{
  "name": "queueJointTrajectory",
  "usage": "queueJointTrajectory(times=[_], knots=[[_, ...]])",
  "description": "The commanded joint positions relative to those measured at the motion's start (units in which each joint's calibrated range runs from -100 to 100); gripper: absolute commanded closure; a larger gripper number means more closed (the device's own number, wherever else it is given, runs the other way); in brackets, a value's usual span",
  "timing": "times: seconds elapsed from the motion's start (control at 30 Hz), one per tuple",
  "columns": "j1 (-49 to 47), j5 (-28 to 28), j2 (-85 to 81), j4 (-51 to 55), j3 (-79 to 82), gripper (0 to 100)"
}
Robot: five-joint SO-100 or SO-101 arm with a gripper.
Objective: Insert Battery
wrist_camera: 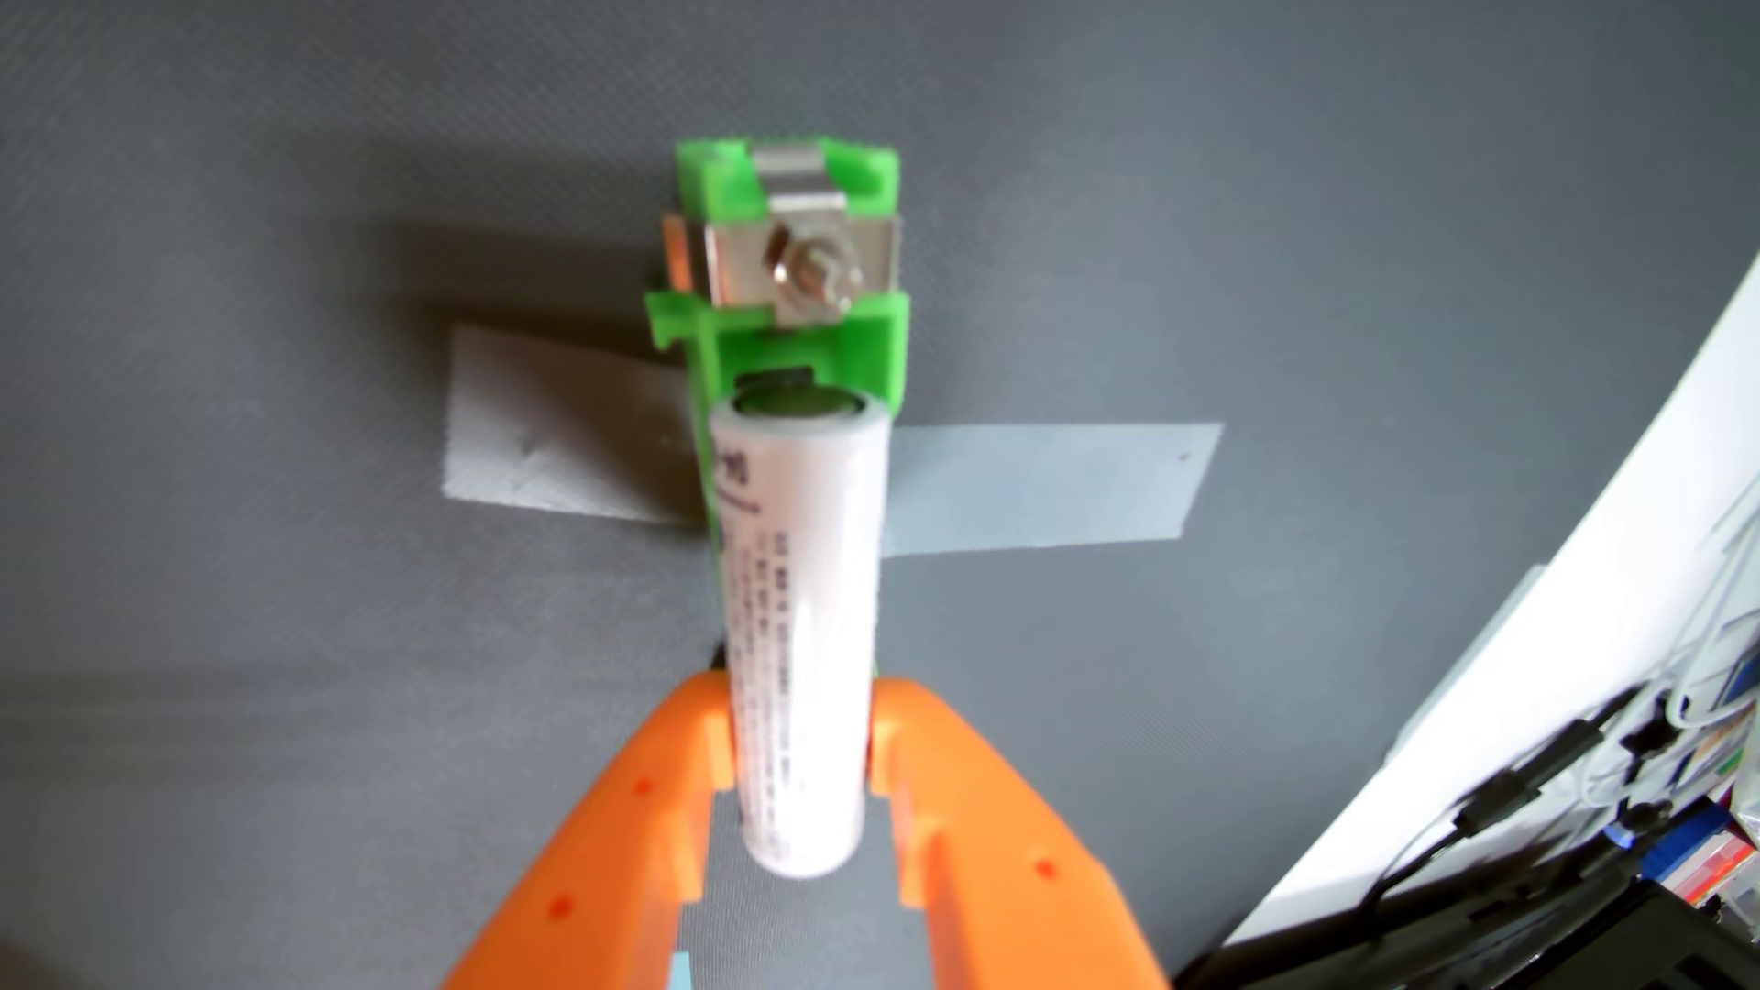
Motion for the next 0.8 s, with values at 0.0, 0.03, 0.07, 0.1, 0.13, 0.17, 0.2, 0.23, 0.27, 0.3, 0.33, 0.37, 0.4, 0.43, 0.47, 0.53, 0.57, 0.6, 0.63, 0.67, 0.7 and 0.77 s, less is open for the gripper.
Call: queueJointTrajectory(times=[0.0, 0.03, 0.07, 0.1, 0.13, 0.17, 0.2, 0.23, 0.27, 0.3, 0.33, 0.37, 0.4, 0.43, 0.47, 0.53, 0.57, 0.6, 0.63, 0.67, 0.7, 0.77], knots=[[0.37, -0.19, -0.34, -0.60, -2.18, 99], [0.37, -0.25, -0.17, -0.60, -2.18, 99], [0.37, -0.25, -0.09, -0.60, -2.27, 99], [0.37, -0.25, -0.09, -0.60, -2.27, 99], [0.49, -0.25, -0.09, -0.60, -2.27, 99], [0.49, -0.25, -0.09, -0.60, -2.27, 99], [0.49, -0.25, -0.09, -0.60, -2.27, 99], [0.49, -0.25, -0.09, -0.60, -2.27, 99], [0.49, -0.25, -0.09, -0.60, -2.27, 99], [0.49, -0.25, -0.01, -0.60, -2.27, 99], [0.49, -0.25, -0.01, -0.60, -2.27, 99], [0.49, -0.25, -0.01, -0.60, -2.27, 99], [0.49, -0.25, -0.01, -0.60, -2.18, 99], [0.49, -0.25, -0.01, -0.60, -2.18, 99], [0.49, -0.25, -0.01, -0.60, -2.09, 99], [0.49, -0.25, -0.01, -0.60, -2.09, 99], [0.49, -0.25, -0.01, -0.60, -2.09, 99], [0.49, -0.25, -0.01, -0.60, -2.09, 99], [0.49, -0.25, -0.01, -0.60, -2.09, 99], [0.49, -0.25, -0.01, -0.60, -2.09, 99], [0.49, -0.25, -0.01, -0.60, -2.09, 99], [0.49, -0.25, -0.01, -0.60, -2.00, 98]])
